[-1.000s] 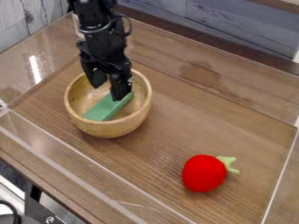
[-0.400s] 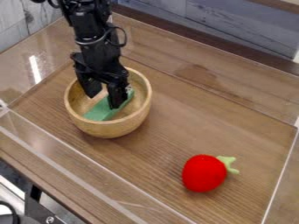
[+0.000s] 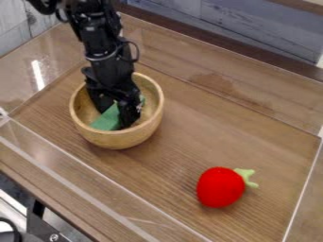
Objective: Remove the green block from the brown bowl and put it on the table
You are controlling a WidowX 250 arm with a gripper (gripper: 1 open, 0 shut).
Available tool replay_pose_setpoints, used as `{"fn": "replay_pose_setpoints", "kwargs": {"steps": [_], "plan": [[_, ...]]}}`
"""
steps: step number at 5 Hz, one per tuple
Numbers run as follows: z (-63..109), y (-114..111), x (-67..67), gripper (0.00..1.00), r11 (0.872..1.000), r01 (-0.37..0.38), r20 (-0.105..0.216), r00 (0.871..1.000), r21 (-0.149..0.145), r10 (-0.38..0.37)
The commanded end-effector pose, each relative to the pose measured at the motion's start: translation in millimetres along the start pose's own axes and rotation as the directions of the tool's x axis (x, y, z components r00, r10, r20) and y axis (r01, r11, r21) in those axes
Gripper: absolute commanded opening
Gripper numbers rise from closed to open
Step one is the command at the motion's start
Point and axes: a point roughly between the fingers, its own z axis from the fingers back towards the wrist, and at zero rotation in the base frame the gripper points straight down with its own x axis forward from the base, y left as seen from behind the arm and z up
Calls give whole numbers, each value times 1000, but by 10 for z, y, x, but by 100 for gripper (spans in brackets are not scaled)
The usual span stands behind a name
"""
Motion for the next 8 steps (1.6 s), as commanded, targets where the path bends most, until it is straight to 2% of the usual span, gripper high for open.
{"fn": "replay_pose_setpoints", "kwargs": {"steps": [1,2,4,6,7,8], "plan": [[44,19,67,0,1000,-8,35,999,9,7],[48,14,71,0,1000,-26,43,999,3,26],[299,70,-19,0,1000,-10,57,998,-17,11],[297,-77,-104,0,999,24,57,998,-33,-23],[459,-90,-96,0,1000,5,69,998,-30,-3],[628,-163,-19,0,1000,-7,82,997,-27,9]]}}
